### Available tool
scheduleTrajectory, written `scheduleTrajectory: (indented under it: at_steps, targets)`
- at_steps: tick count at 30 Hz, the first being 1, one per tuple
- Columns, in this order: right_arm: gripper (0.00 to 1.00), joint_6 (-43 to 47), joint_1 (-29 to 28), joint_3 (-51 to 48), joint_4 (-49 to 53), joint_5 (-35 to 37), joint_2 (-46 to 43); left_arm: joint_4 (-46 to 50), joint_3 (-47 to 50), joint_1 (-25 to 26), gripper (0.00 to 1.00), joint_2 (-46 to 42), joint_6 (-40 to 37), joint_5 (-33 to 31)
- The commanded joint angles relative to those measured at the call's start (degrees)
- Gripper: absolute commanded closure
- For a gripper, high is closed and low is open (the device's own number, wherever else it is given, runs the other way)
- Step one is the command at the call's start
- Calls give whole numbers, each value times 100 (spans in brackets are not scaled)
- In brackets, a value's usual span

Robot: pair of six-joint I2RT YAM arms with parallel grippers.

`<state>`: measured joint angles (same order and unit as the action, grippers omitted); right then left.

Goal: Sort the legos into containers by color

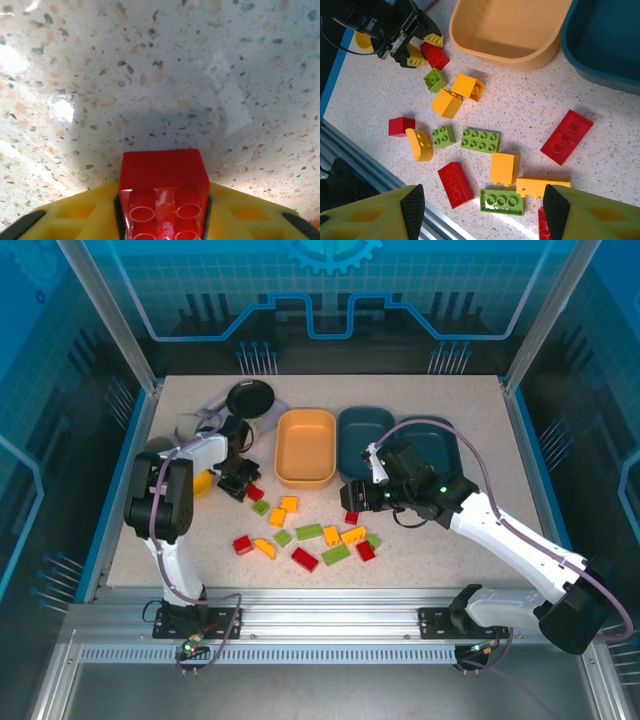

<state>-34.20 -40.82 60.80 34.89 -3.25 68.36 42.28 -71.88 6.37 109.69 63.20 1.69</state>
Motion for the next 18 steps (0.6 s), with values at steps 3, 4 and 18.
scheduleTrajectory:
  at_steps: [3,4,18]
  targets:
    - [34,-117,-46,-105,12,124,-67,32,61,134,65,-682,2,-563]
    - [34,-155,-46,-120,17,195,-85,136,-29,202,66,-914,-29,-720]
    - [35,-843,-40,-108,368,1105,88,421,-2858,1285,64,274,-1566,-378]
